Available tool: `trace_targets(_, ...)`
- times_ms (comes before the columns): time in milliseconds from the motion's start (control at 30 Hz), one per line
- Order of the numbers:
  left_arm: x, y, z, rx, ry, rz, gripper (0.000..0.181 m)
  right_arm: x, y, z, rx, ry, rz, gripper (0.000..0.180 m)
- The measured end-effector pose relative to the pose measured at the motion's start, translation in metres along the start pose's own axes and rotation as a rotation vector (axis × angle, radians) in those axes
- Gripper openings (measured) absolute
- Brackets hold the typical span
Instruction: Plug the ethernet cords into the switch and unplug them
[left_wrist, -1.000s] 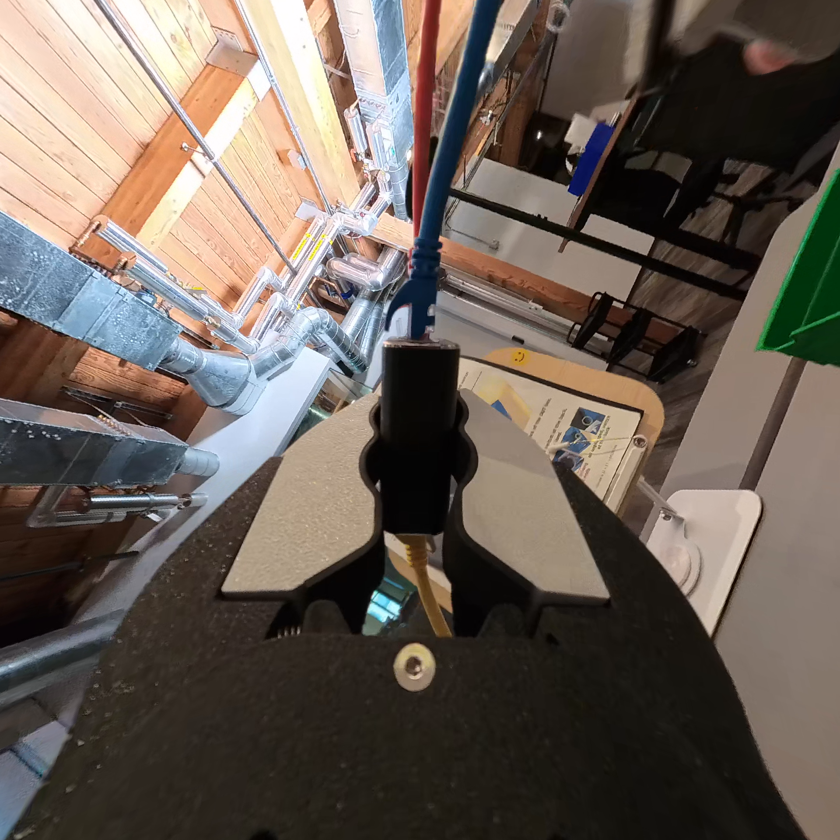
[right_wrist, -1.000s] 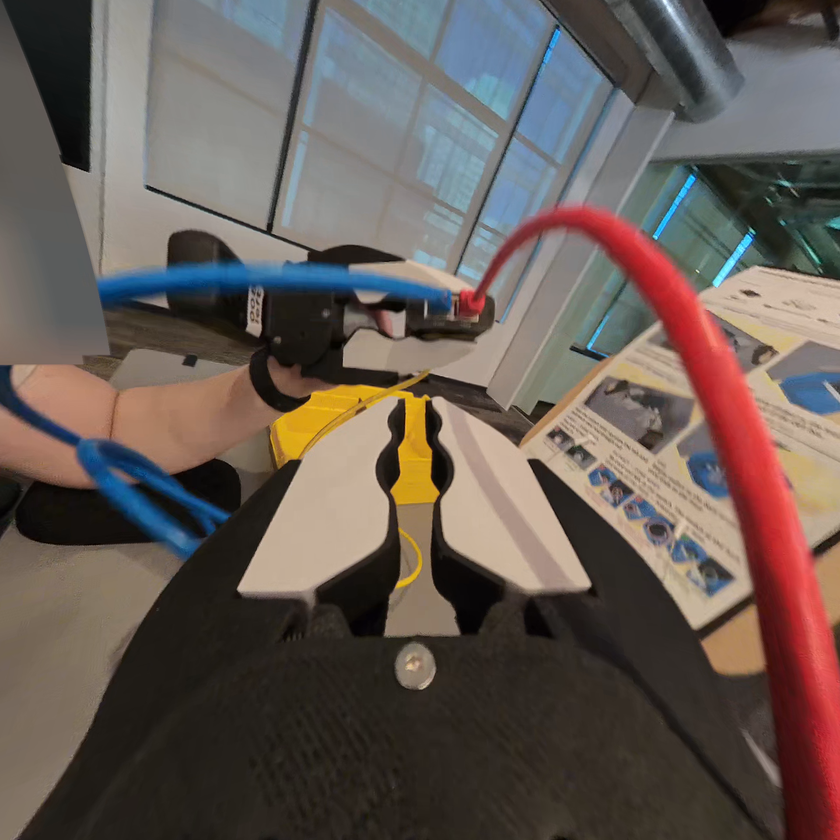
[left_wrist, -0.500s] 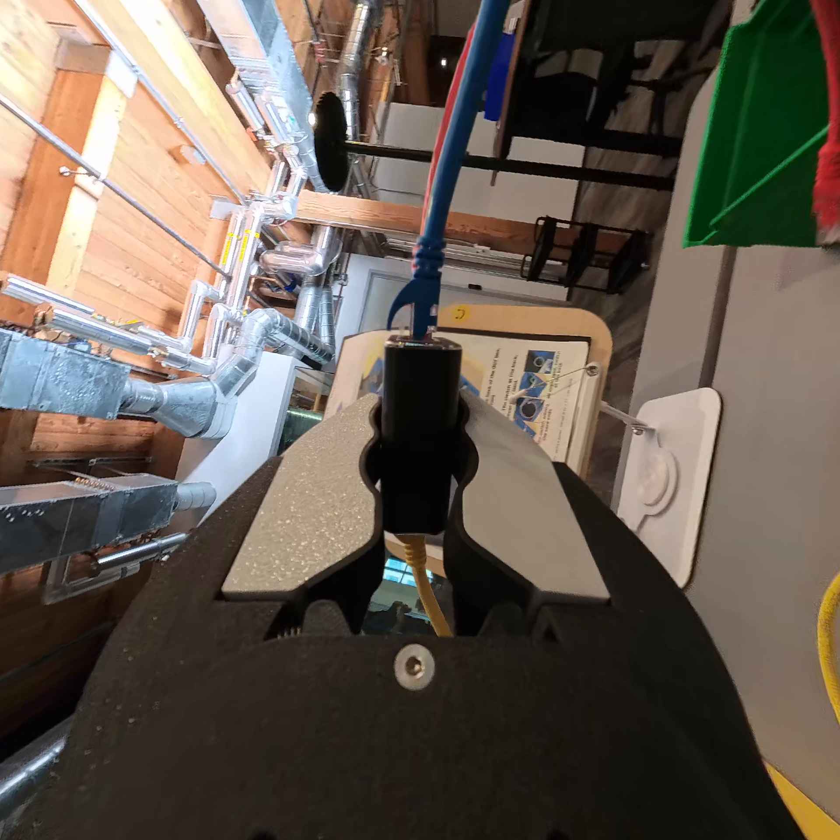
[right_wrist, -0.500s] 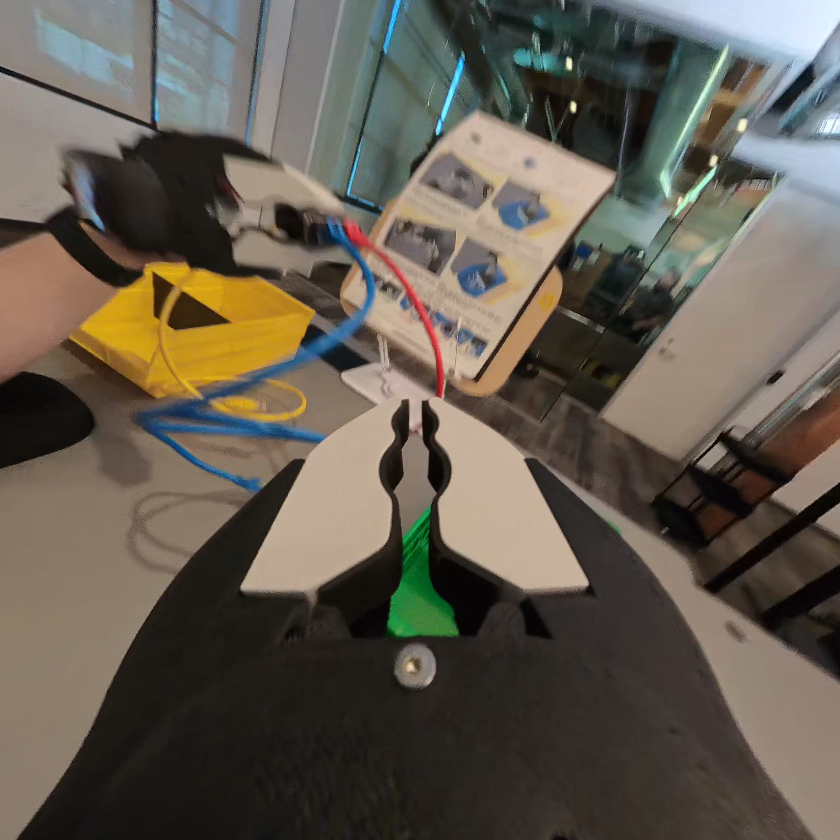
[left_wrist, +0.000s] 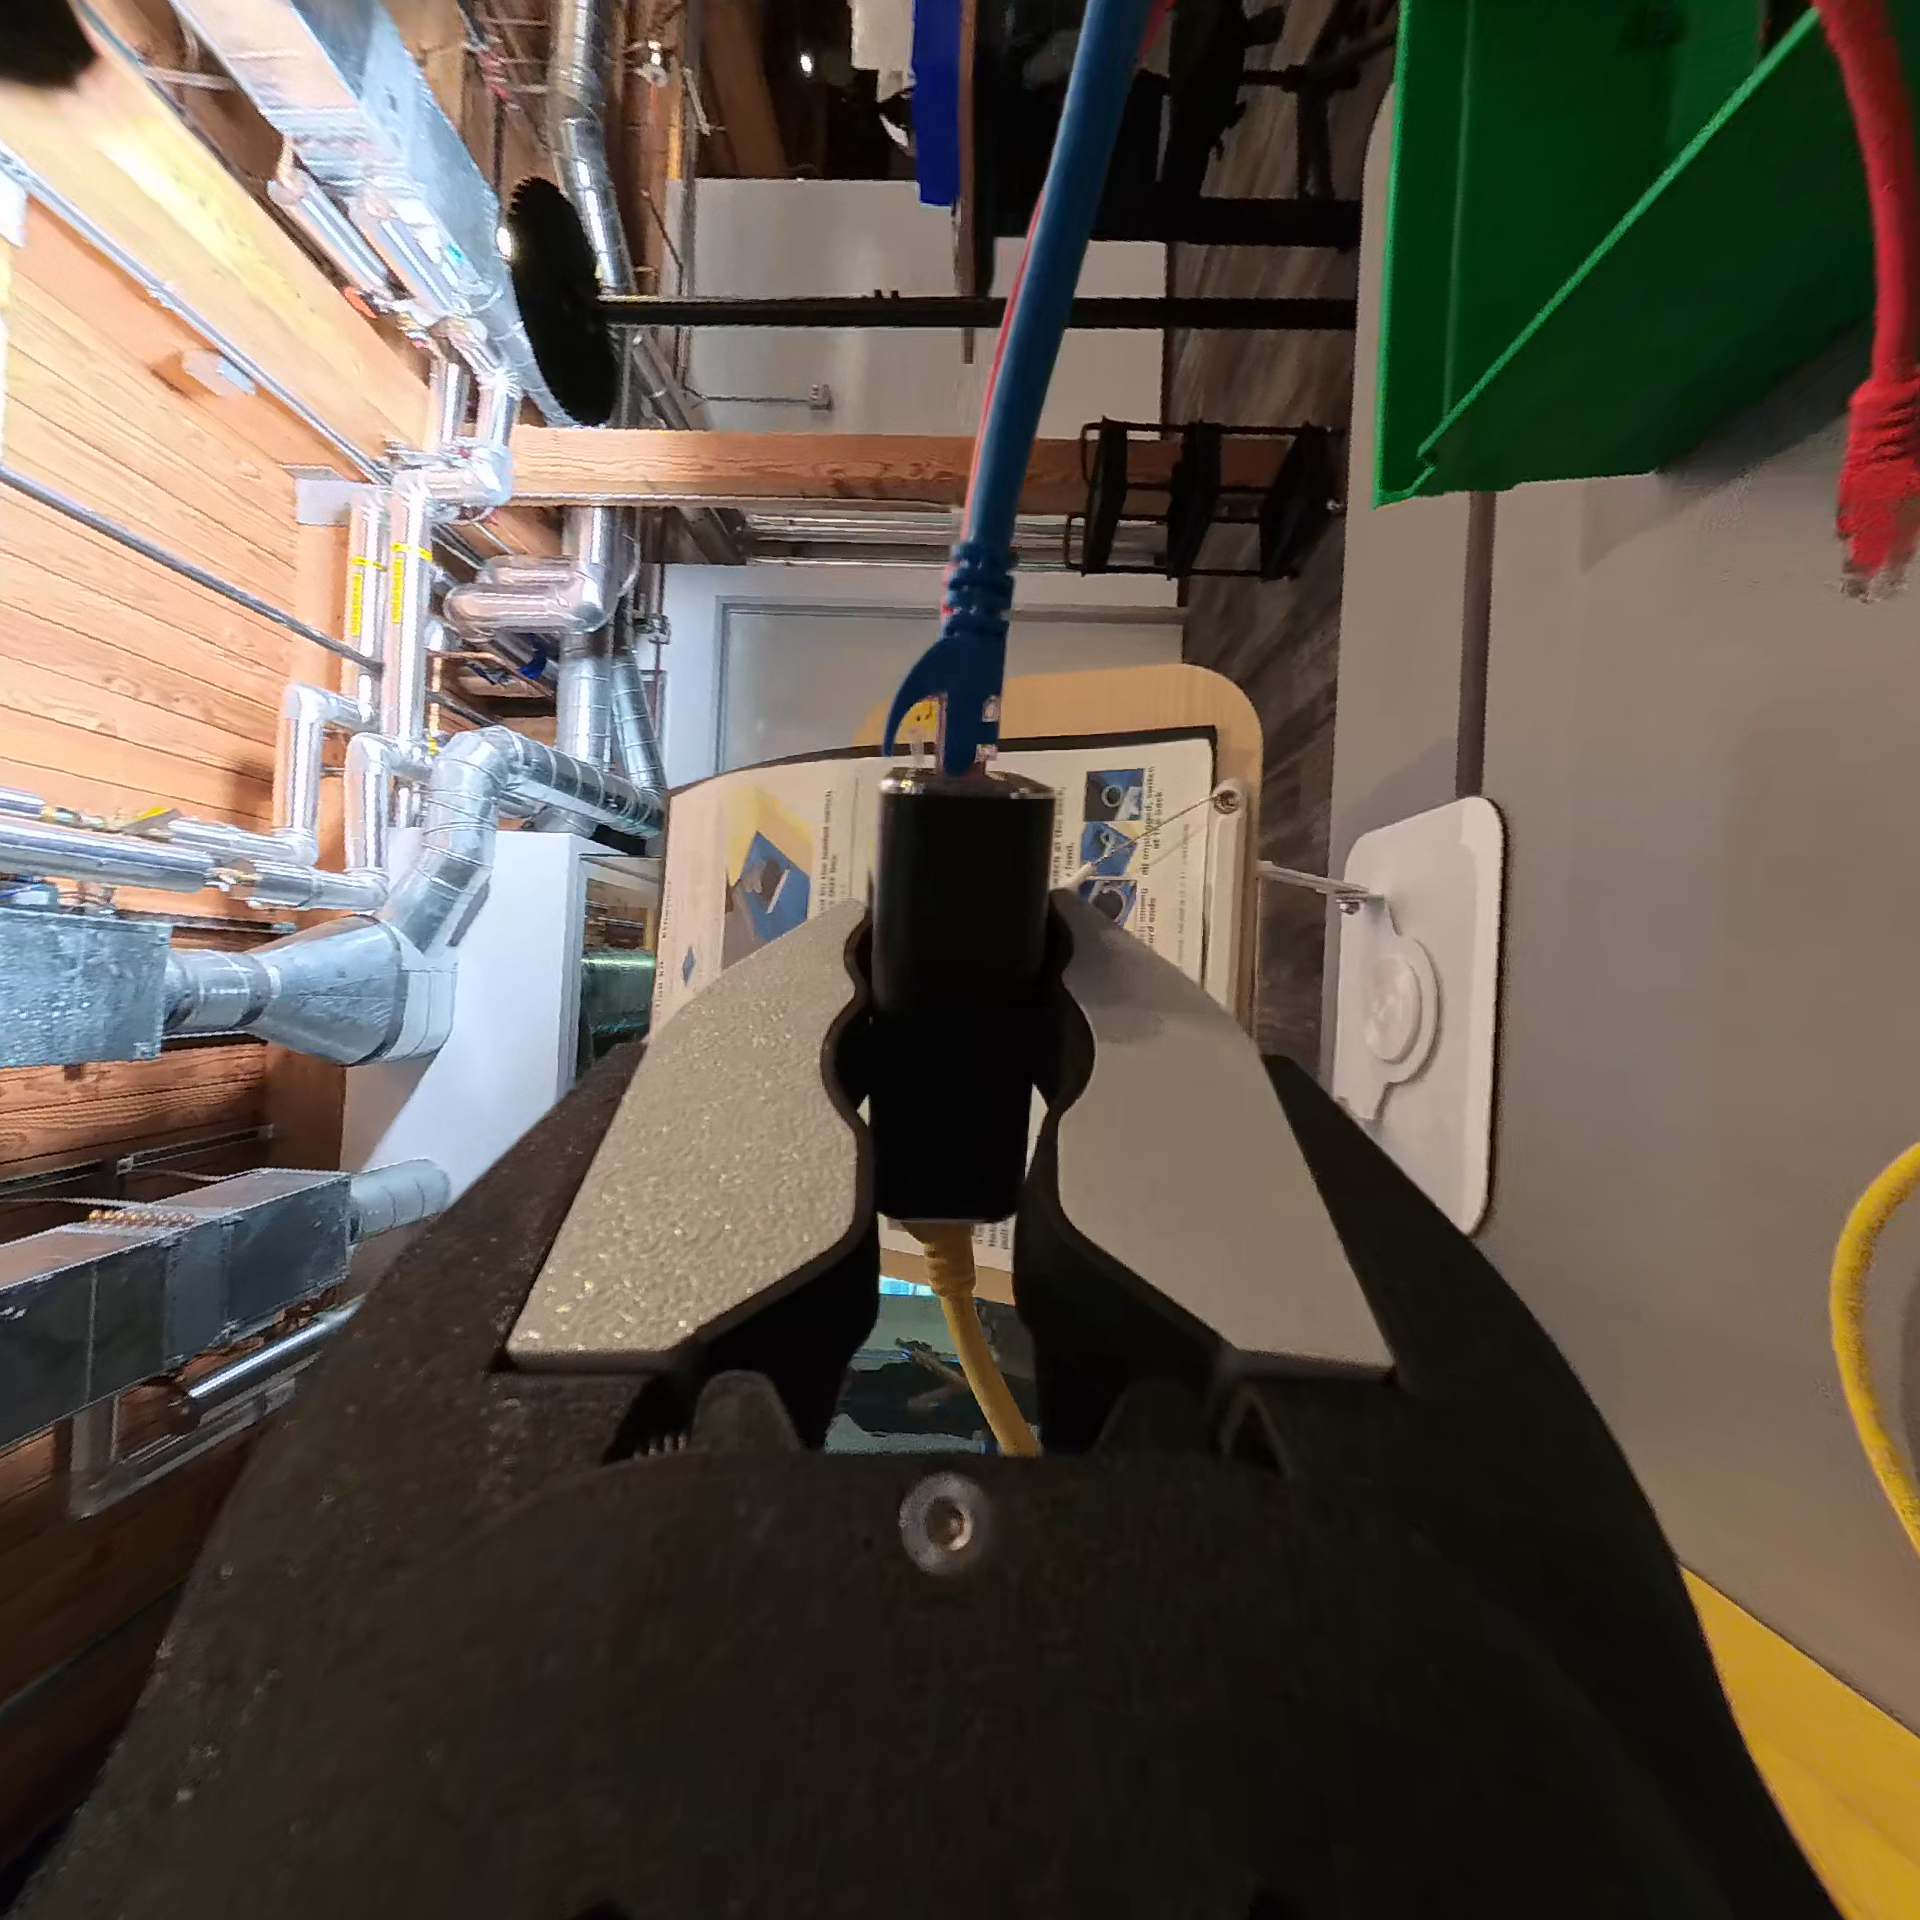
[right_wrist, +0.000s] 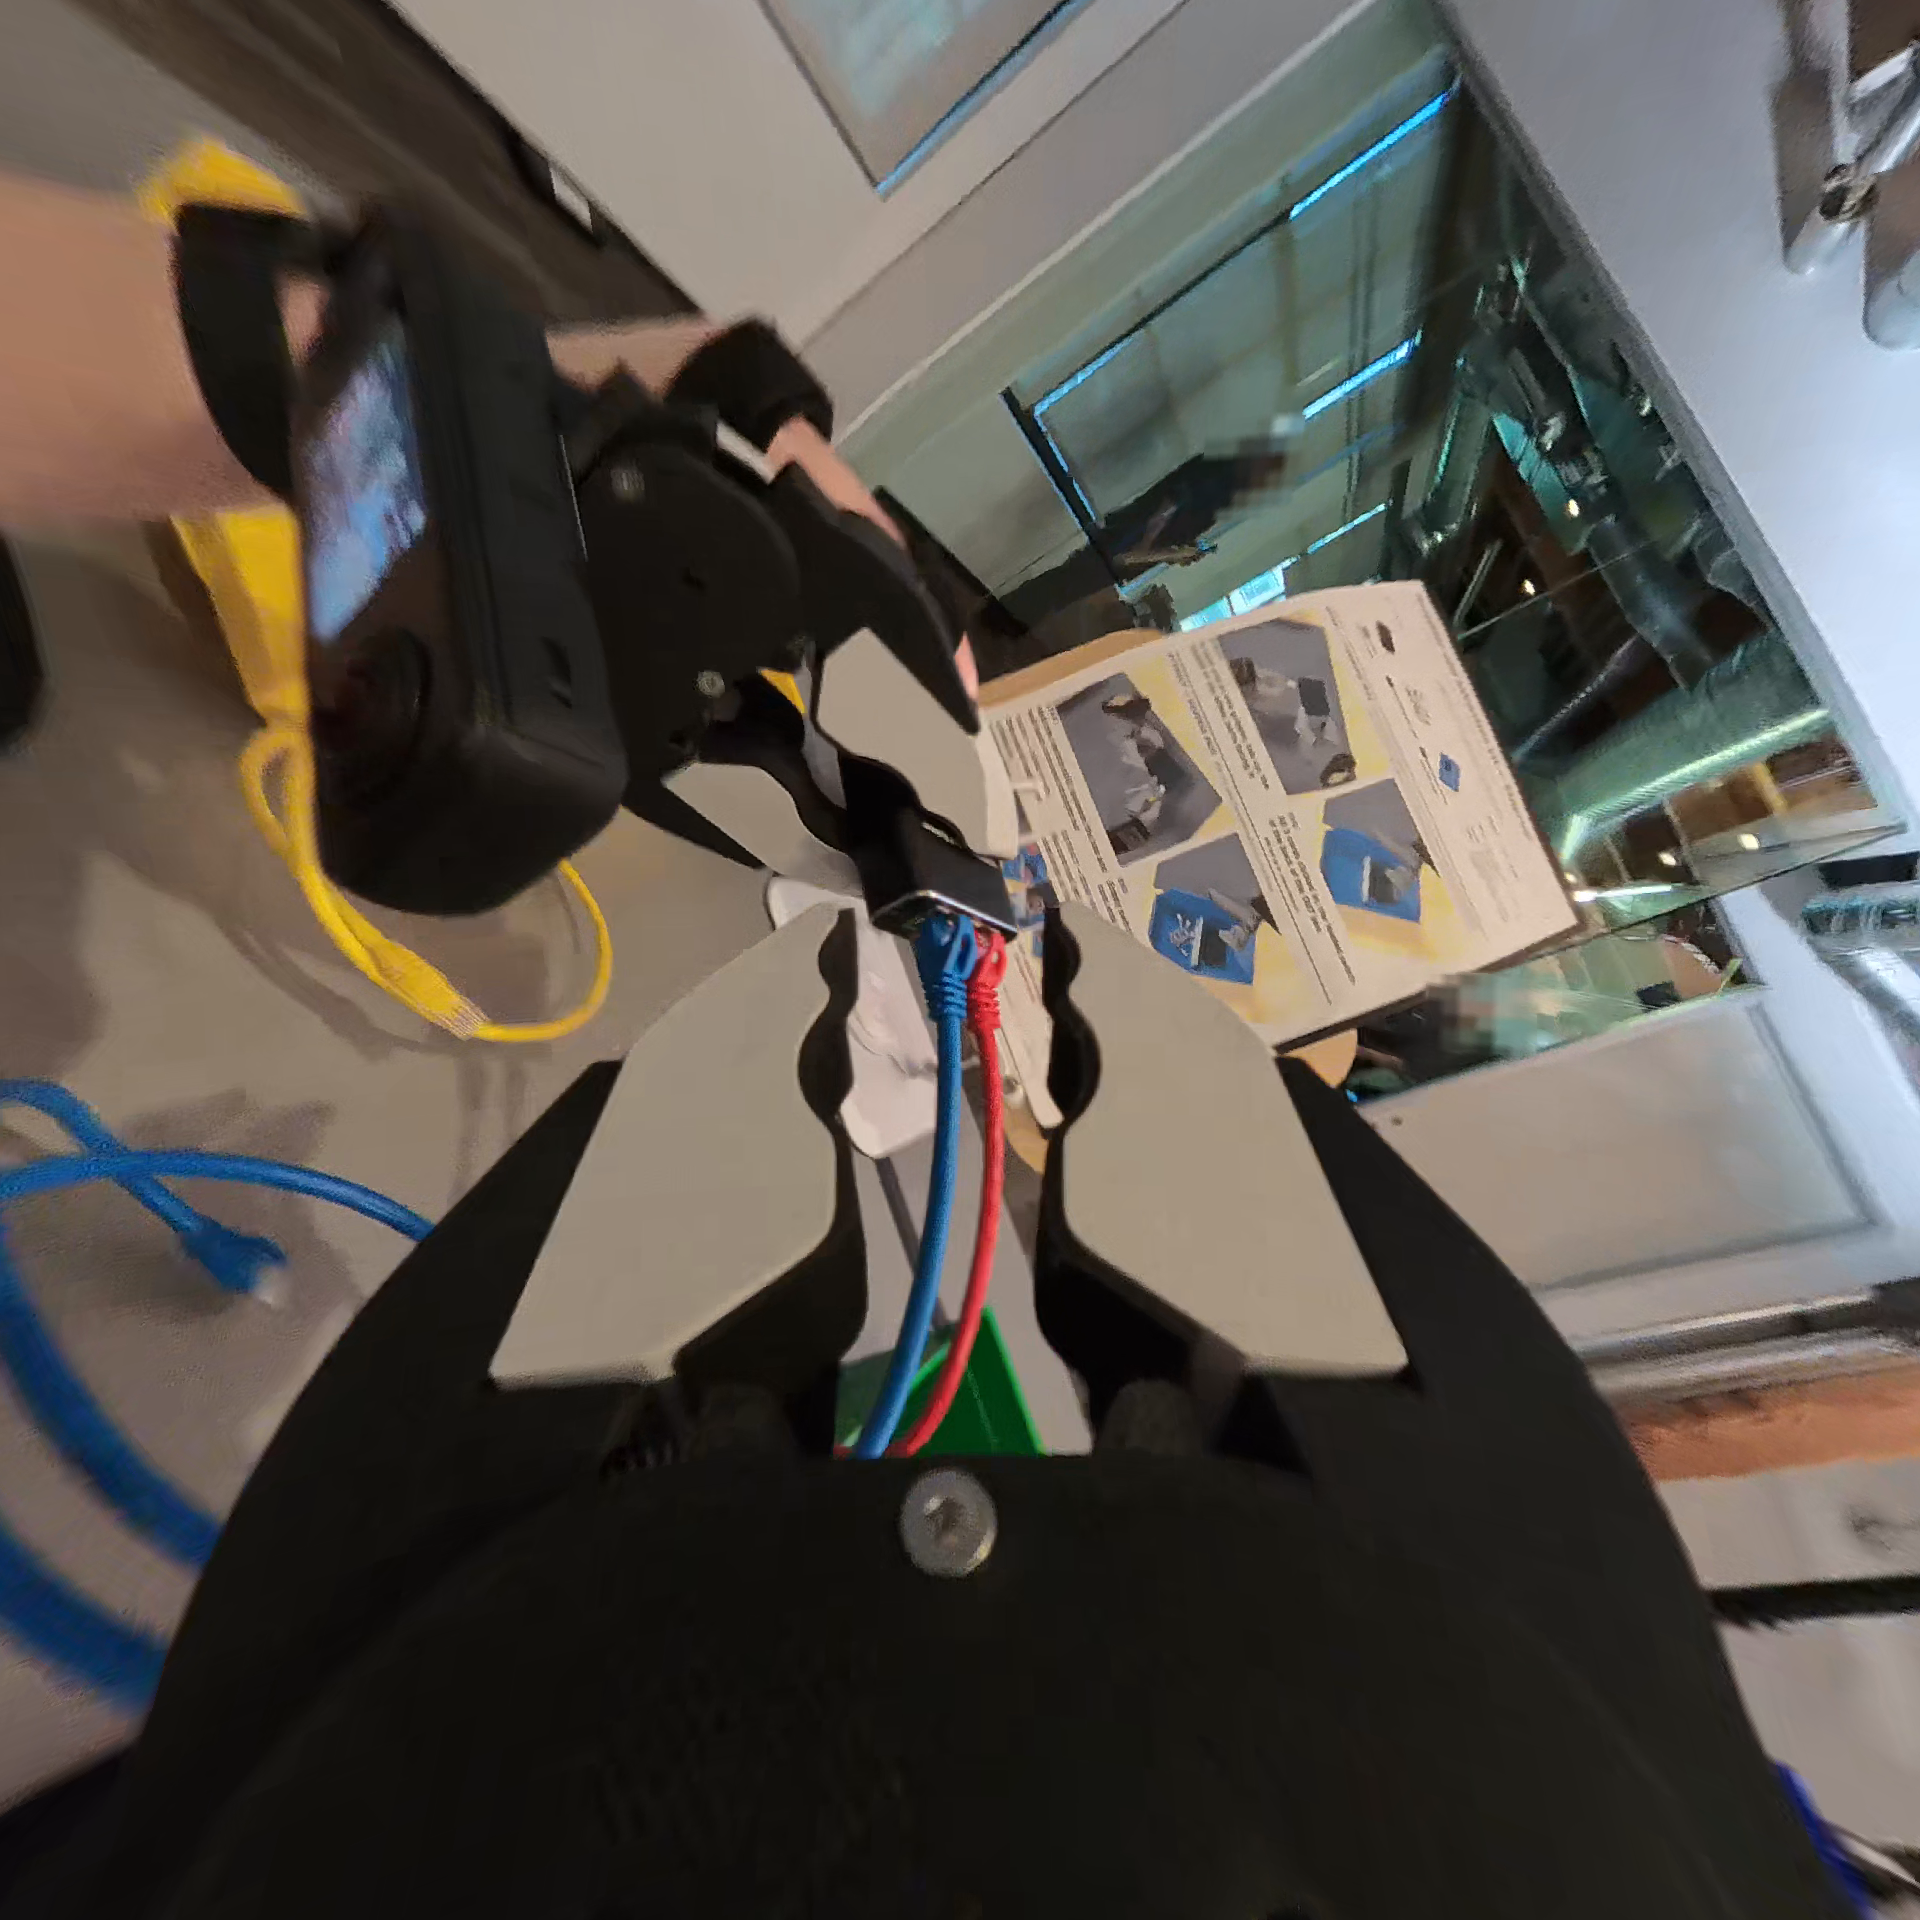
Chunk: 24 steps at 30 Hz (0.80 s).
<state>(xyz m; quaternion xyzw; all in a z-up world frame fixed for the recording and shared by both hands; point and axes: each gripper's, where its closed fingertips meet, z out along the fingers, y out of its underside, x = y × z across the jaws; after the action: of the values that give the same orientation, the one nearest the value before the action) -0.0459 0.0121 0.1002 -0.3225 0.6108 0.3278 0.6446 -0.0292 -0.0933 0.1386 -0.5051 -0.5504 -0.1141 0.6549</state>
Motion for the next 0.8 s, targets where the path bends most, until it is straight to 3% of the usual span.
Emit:
trace_targets(100,0.004,-0.005,-0.003,-0.003,0.045,-0.004,0.026,-0.005,0.014,0.027,-0.068,-0.003,-0.095,0.037)
trace_targets(367,0.003,-0.013,-0.013,0.015,0.106,-0.062,0.026,-0.019,0.023,0.064,-0.014,-0.042,-0.227,0.034)
trace_targets(800,0.009,-0.017,-0.015,0.037,0.163,-0.106,0.026,-0.019,0.032,0.066,0.01,-0.084,-0.293,0.027)
